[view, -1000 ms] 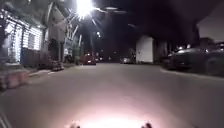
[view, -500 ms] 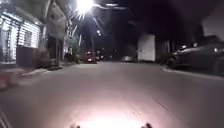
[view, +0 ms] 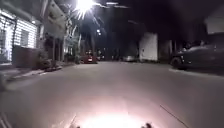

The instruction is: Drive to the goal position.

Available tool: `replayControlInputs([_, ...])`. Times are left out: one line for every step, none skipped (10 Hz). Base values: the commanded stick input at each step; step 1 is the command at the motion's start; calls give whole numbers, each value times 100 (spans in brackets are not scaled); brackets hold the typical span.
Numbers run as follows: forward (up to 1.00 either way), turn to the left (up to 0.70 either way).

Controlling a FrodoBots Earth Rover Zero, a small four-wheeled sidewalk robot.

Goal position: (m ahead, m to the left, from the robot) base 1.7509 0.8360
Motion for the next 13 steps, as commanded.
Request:
replayControlInputs([85, 0])
replayControlInputs([85, 0])
replayControlInputs([85, 0])
replayControlInputs([85, 0])
replayControlInputs([85, 0])
replayControlInputs([85, 0])
replayControlInputs([85, 0])
replayControlInputs([85, 0])
replayControlInputs([85, 0])
replayControlInputs([85, 0])
replayControlInputs([85, 0])
replayControlInputs([85, 0])
replayControlInputs([85, 0])
